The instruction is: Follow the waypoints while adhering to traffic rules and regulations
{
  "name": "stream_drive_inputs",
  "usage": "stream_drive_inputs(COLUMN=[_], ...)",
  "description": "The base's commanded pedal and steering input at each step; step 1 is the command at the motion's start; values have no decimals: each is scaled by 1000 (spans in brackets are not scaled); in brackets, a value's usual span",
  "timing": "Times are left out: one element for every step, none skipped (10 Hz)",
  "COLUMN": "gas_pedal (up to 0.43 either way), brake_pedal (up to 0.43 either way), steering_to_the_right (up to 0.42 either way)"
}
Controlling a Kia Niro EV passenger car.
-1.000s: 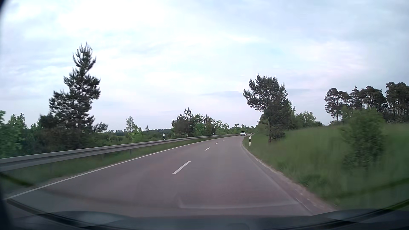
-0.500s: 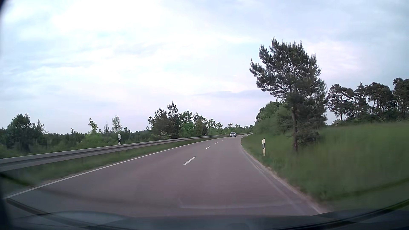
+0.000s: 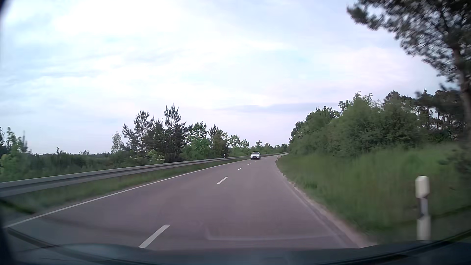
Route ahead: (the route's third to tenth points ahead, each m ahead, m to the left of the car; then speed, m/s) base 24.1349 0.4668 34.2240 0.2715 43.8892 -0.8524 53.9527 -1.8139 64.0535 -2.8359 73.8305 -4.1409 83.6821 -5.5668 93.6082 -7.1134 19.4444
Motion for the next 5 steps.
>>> stream_drive_inputs(gas_pedal=[287,287,287,287,287], brake_pedal=[0,0,0,0,0], steering_to_the_right=[15,14,13,12,12])
